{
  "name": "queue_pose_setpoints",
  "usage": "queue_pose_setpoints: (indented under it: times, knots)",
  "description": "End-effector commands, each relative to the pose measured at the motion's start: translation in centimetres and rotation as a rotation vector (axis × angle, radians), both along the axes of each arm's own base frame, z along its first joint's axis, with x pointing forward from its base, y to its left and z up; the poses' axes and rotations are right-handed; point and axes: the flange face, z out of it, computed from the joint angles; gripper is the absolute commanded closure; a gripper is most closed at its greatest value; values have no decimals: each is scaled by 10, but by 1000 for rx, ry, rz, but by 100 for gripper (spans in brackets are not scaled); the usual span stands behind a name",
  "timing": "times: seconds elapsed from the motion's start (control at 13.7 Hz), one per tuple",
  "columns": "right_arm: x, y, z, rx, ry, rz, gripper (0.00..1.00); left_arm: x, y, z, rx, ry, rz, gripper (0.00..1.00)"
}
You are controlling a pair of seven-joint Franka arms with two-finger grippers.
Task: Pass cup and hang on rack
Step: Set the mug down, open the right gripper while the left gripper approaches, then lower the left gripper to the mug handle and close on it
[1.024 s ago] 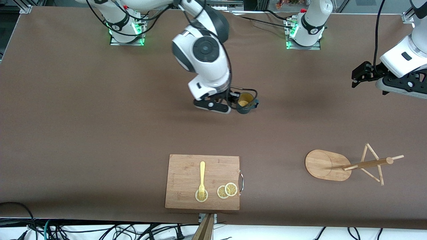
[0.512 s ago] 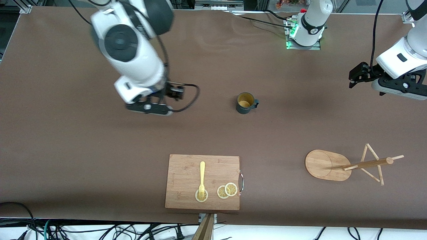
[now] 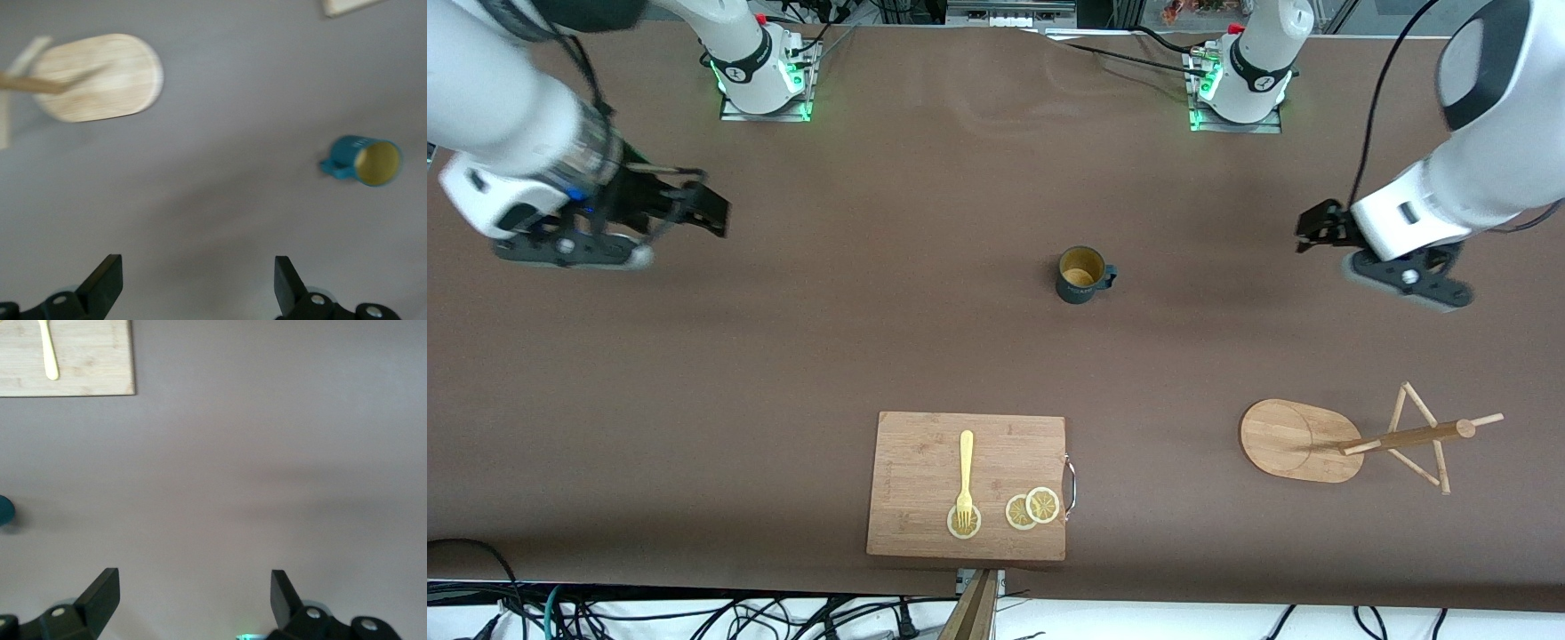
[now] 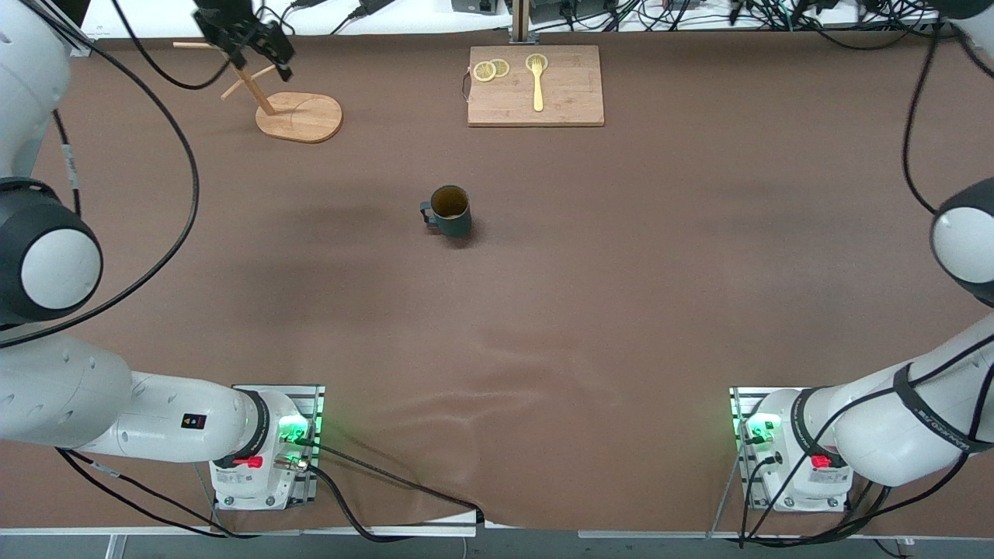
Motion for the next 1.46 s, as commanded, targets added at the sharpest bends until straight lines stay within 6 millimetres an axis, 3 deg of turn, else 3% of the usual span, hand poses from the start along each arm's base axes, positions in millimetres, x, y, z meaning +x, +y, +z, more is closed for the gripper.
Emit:
queue_pose_setpoints:
  times: [0.0,0.15,0.37,0.51,0.66,0.8,0.88,0.95,1.02,1.17,1.39]
  knots:
    - [-44,-60,6,66,9,-3,0,7,-39,-22,-69,19,-111,0]
    - [-69,-89,6,50,-20,14,0,7,-61,-46,-123,52,-238,0]
    - [-102,-113,-9,45,-81,26,0,11,-63,-87,-185,98,-458,0]
    - [-97,-128,-11,40,-74,-4,0,16,-66,-114,-267,108,-545,0]
    - [-78,-129,-17,26,-63,-31,0,17,-65,-143,-374,70,-605,0]
    - [-61,-116,-25,2,-70,-36,0,6,-62,-181,-420,16,-656,0]
    - [-50,-98,-40,-25,-53,-17,0,0,-61,-196,-441,-17,-673,0]
    - [-43,-67,-37,-53,-58,-2,0,-5,-60,-207,-475,-41,-684,0]
    - [-34,-52,-30,-65,-75,-42,0,-5,-58,-214,-515,-81,-717,1]
    - [-31,-42,-20,-70,-94,-44,0,-15,-55,-233,-596,-134,-784,9]
    - [-30,-48,-21,-61,-89,-62,0,-31,-48,-256,-679,-215,-839,13]
